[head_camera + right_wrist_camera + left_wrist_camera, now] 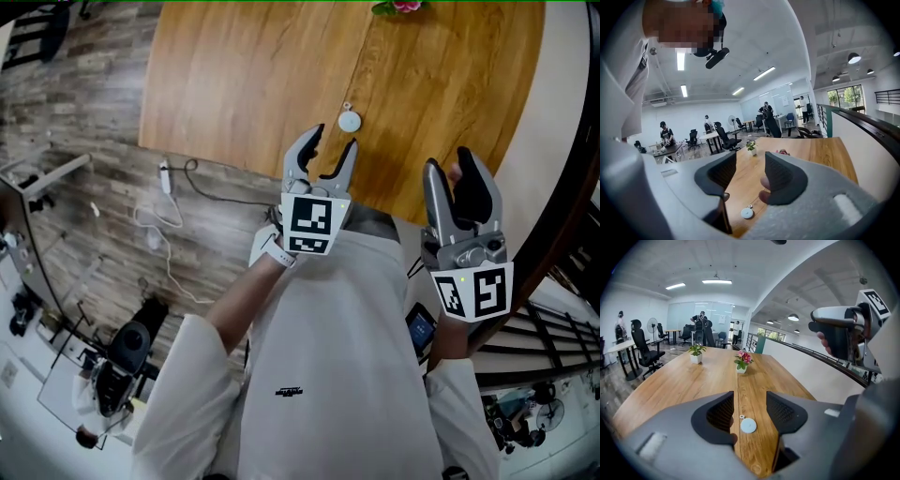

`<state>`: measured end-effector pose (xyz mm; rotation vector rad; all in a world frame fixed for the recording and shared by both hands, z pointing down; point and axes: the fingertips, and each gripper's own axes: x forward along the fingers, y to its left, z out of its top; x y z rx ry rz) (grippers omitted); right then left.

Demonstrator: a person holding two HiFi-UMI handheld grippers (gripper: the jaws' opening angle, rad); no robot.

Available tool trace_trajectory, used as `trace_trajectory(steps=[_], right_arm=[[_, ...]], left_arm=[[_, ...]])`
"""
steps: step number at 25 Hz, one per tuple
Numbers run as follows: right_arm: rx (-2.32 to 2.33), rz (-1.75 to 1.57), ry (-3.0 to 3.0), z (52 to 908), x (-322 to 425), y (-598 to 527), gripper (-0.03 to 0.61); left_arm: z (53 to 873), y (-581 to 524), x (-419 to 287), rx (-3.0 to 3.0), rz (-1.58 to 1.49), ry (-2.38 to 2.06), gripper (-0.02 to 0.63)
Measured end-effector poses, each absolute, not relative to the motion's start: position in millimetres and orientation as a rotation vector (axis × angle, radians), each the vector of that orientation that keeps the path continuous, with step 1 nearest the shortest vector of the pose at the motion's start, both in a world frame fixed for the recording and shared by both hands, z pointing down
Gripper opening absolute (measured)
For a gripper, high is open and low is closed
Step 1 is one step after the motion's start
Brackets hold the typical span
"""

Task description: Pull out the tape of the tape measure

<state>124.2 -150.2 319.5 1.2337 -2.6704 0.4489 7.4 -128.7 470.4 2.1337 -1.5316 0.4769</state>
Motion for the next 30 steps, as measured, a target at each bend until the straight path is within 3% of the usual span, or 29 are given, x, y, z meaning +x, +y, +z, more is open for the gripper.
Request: trace_trajectory(steps=[17,30], right_arm=[[1.088,0.536,-2.666,361.8,125.6,-170.4,0.187],[1.066,0.591,-2.639,383.5,131.3,-178.9,0.187]], left_arm=[[556.1,-141.9,28.6,1.945,0.585,-1.517,0.225],[614.6,-139.0,30.8,1.799,0.645,-1.503,0.276]])
